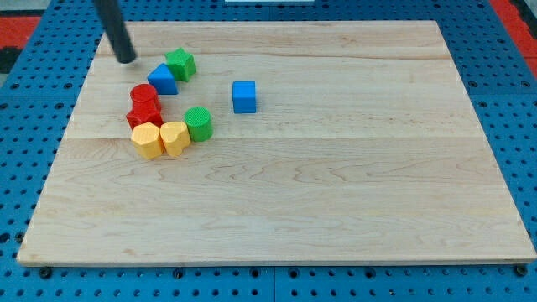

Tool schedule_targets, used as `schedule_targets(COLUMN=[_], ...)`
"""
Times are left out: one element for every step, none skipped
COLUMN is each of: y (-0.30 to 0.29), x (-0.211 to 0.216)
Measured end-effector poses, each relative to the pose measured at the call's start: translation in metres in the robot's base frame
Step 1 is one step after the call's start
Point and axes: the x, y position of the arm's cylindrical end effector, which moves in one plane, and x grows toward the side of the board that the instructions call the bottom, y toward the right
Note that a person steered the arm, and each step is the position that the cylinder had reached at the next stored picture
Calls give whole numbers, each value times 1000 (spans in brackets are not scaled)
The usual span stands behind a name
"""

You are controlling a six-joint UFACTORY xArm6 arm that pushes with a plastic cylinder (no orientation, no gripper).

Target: Place the green blocks and blue cube in a vertical line

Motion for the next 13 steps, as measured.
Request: schedule_targets(y=[45, 62, 88, 103, 137, 183, 221, 206, 172, 157, 208, 194, 169], x=[-1, 7, 8, 15, 26, 40, 48, 72, 93, 99, 132, 164, 145])
